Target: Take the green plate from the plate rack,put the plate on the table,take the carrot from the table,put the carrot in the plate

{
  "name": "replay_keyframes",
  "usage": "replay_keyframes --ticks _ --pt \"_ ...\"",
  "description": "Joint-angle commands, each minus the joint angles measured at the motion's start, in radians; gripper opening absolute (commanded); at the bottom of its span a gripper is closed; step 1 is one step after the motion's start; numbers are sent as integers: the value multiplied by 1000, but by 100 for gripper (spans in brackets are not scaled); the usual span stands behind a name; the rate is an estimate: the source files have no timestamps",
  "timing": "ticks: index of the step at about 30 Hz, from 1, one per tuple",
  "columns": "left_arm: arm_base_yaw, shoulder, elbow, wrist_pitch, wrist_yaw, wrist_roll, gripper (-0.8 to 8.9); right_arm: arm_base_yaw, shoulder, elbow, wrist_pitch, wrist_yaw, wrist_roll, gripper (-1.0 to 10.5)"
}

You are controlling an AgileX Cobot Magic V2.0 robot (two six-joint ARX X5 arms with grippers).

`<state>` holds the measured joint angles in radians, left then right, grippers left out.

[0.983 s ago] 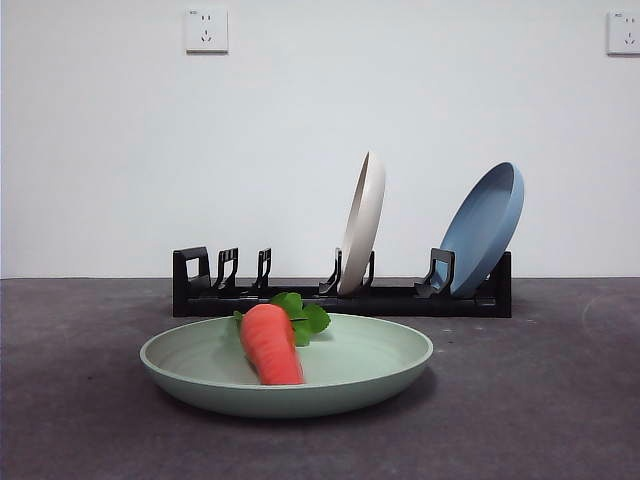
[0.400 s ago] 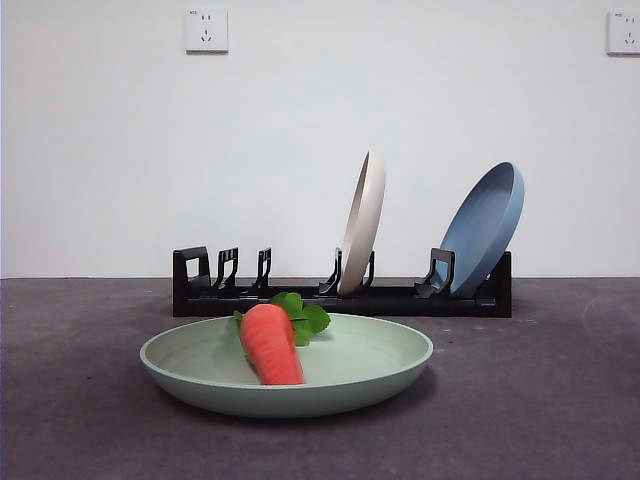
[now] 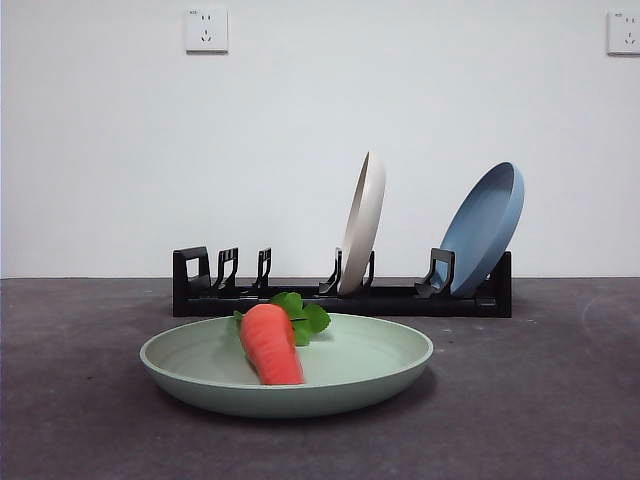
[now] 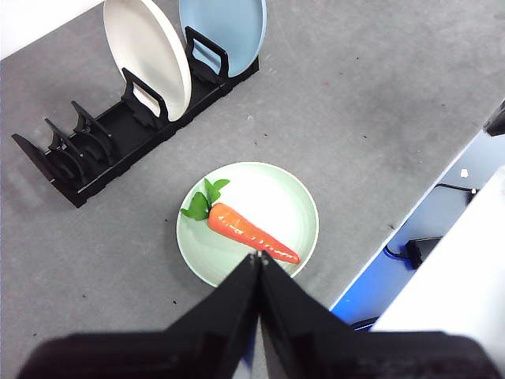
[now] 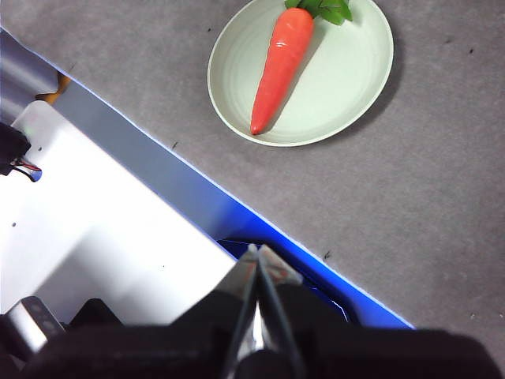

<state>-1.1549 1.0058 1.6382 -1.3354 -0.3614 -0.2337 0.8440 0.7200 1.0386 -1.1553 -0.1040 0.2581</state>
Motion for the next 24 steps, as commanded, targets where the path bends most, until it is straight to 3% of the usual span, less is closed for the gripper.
replay_keyframes --ticks 1,8,11,13,16,21,24 --pt "-2 -1 3 -47 -2 -6 -4 2 -2 -1 5 2 6 -1" --pt "18 -2 3 -34 -45 32 -4 2 -2 -1 5 2 6 0" --pt "108 -15 2 50 -128 109 -3 2 -2 -1 5 2 6 0" --pt "210 -28 2 157 -126 183 -3 2 -2 -1 5 2 6 0" --pt "383 -56 2 304 -7 288 -3 2 -2 -1 5 2 6 0" --pt "692 -113 -36 513 303 399 -3 2 -2 -1 5 2 6 0" --pt "844 -165 -109 613 386 439 -3 2 -2 -1 5 2 6 0"
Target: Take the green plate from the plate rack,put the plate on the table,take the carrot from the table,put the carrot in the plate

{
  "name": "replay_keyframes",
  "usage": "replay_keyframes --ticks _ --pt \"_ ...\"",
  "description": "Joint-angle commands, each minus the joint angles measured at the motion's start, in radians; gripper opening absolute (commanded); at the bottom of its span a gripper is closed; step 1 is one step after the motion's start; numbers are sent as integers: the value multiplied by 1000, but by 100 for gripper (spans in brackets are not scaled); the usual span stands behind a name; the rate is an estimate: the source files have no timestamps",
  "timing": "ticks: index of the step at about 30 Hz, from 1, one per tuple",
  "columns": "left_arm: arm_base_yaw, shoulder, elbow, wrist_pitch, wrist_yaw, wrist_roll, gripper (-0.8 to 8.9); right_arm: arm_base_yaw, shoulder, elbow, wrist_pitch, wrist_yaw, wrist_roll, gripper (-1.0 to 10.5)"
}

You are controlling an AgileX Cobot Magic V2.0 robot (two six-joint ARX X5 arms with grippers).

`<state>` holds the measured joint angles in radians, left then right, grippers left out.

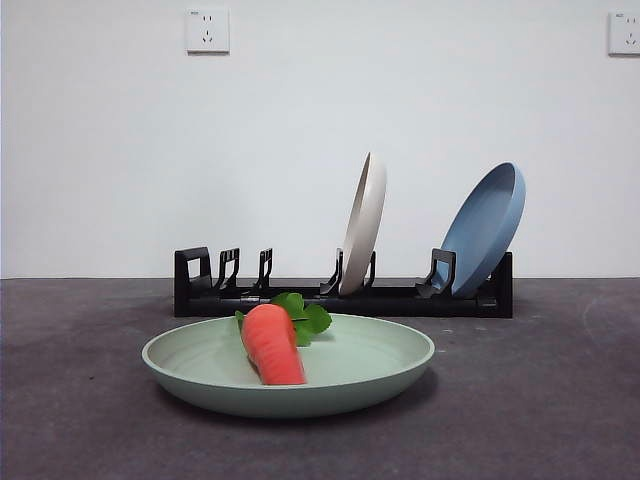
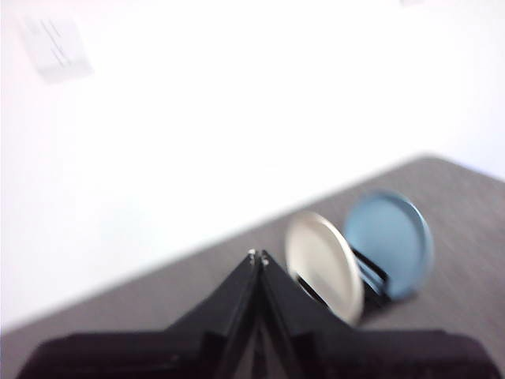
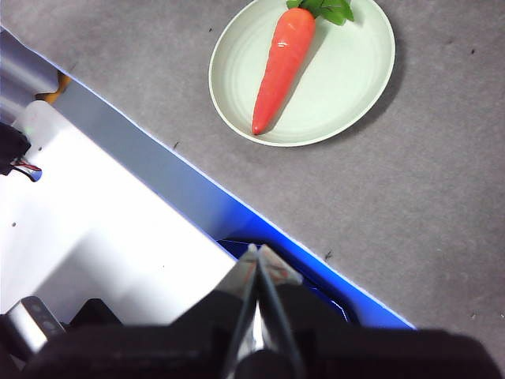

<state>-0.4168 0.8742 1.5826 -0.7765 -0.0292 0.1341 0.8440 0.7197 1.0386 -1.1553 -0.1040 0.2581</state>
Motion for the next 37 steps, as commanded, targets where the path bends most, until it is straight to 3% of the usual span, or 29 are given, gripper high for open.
replay_keyframes --ticks 1,9,15,21,28,37 --pt "143 -53 -86 82 63 79 -3 2 -1 -1 5 2 6 0" --pt "357 -322 -571 356 61 70 -3 2 -1 -1 5 2 6 -1" --pt "433 -534 -965 509 61 4 -3 2 -1 -1 5 2 6 0" --pt "470 -713 -1276 560 60 -74 -3 2 -1 -1 5 2 6 0" --pt "471 -843 -1495 566 60 -154 -3 2 -1 -1 5 2 6 0" --pt "471 -872 -1556 554 60 -165 -3 2 -1 -1 5 2 6 0"
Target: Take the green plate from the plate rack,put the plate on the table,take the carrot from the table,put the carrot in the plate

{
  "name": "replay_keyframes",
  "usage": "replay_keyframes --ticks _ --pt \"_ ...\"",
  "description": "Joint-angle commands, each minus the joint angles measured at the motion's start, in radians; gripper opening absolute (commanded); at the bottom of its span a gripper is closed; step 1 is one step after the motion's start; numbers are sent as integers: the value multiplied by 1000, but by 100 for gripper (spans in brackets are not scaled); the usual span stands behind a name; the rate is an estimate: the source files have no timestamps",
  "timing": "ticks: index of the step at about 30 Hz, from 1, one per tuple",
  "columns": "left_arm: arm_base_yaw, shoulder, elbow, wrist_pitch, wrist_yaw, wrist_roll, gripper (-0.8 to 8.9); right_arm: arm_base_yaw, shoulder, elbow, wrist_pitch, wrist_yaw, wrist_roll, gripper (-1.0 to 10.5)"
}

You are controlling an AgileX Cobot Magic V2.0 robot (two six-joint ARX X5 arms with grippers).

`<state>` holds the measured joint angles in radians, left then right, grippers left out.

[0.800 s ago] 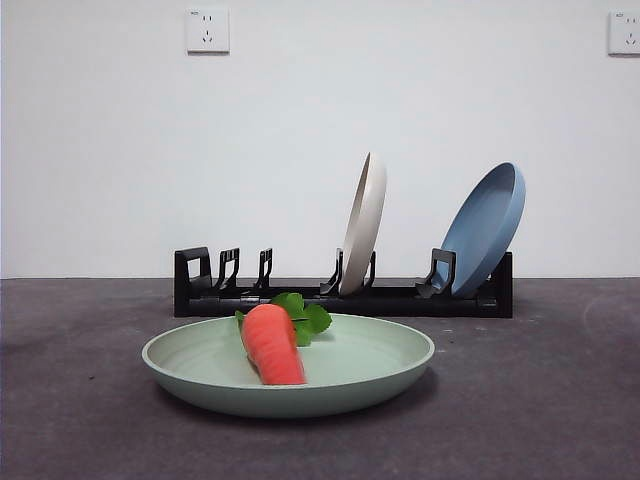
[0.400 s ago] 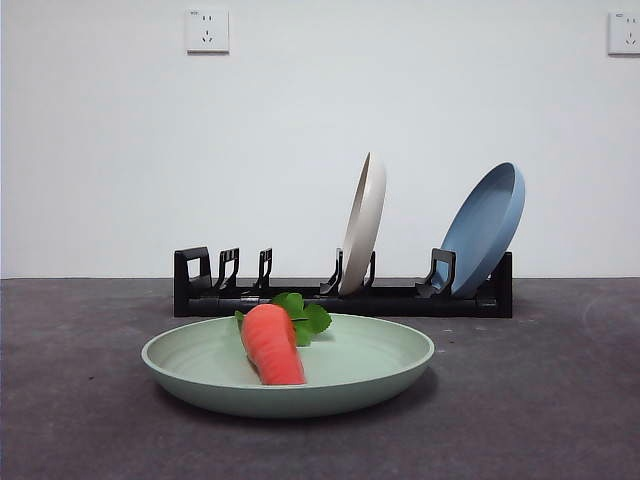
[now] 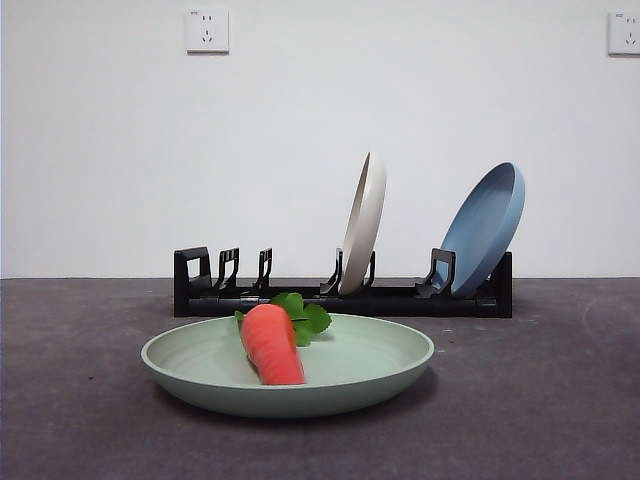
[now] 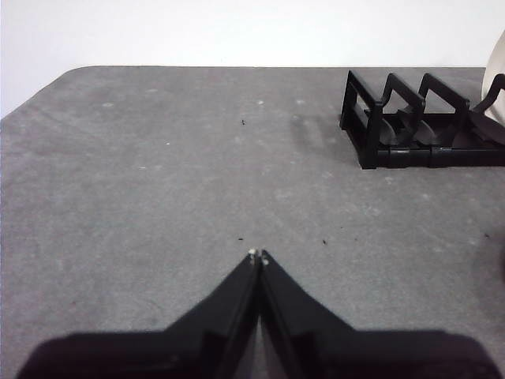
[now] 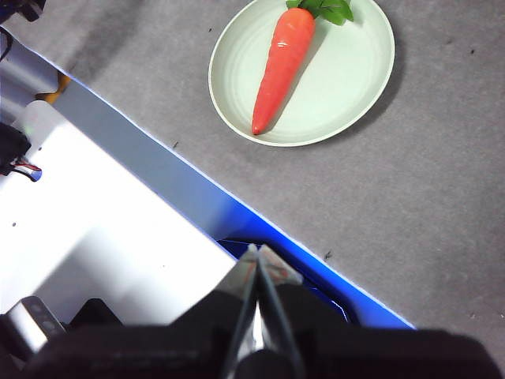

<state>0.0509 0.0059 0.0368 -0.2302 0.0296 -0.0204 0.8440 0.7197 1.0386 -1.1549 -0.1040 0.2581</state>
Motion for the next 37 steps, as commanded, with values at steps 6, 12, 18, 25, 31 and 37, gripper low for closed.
replay_keyframes --ticks 6,12,18,25,31,37 --pt "3 -3 -11 -4 -1 -10 -3 2 -1 -1 5 2 6 0" --pt "3 -3 -11 -5 0 -10 -3 2 -1 -1 5 2 6 0" --pt "3 -3 -11 -5 0 -10 -3 2 -1 -1 5 2 6 0" --pt "3 -3 -11 -6 0 -10 -3 -51 -30 -2 40 88 -136 0" --pt "3 -3 -11 -8 -1 -10 -3 -405 -161 -125 326 -27 -219 1" --pt "3 -3 -11 -11 0 -10 -3 -671 -368 -460 722 -107 -252 1"
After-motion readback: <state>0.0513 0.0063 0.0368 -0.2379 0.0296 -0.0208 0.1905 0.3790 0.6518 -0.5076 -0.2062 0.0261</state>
